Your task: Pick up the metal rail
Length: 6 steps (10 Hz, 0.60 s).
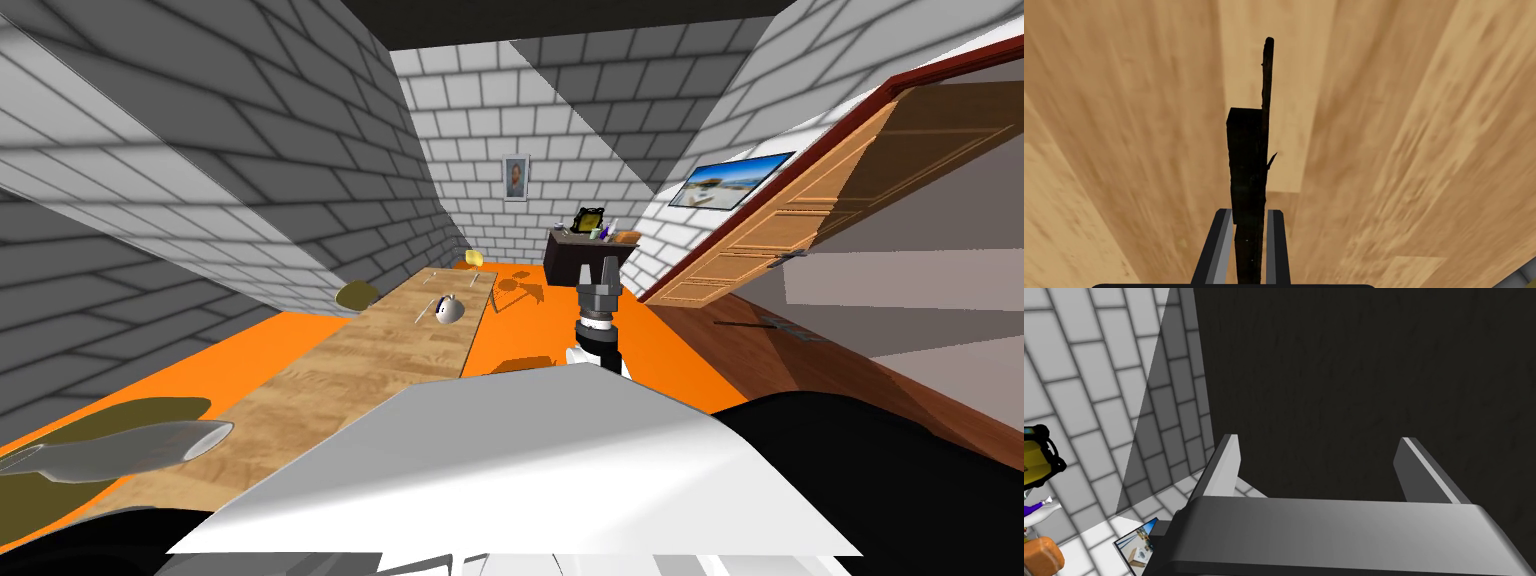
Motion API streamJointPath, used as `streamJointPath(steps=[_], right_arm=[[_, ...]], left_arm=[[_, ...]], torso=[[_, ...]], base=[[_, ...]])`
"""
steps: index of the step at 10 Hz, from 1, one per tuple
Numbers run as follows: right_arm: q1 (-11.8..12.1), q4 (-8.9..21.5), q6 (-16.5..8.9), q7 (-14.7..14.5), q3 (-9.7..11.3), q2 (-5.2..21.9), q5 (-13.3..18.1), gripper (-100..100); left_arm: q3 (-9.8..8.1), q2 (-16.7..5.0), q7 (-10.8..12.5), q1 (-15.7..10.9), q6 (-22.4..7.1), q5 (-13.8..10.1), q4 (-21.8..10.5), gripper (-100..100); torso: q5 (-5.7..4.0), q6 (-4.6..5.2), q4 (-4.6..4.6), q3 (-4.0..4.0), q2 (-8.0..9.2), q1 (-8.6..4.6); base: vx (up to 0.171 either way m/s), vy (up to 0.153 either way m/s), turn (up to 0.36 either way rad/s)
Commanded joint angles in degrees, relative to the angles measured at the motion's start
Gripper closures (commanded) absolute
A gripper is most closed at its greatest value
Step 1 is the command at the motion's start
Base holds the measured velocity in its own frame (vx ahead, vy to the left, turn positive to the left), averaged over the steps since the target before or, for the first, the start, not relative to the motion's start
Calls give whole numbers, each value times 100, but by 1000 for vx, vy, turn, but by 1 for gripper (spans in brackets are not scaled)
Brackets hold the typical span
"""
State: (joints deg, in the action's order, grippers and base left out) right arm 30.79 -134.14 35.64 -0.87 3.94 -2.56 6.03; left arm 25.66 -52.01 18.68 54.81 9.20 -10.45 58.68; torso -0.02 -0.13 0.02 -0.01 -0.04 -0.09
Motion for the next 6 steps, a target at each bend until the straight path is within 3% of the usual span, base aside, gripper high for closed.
streamJointPath(steps=[1,2,6], right_arm=[[0,0,0,0,0,0,0,0],[0,0,0,0,0,0,0,0],[-1,0,0,0,1,-1,0,0]], left_arm=[[0,0,0,0,0,0,0,0],[52,-159,87,-9,-93,-125,141,100],[107,-569,262,60,-426,-448,660,100]], torso=[[0,0,0,0,0,0],[0,0,0,0,0,0],[-6,2,7,21,37,-23]], base=[[0,0,0],[-58,-30,-89],[-98,-49,-76]])
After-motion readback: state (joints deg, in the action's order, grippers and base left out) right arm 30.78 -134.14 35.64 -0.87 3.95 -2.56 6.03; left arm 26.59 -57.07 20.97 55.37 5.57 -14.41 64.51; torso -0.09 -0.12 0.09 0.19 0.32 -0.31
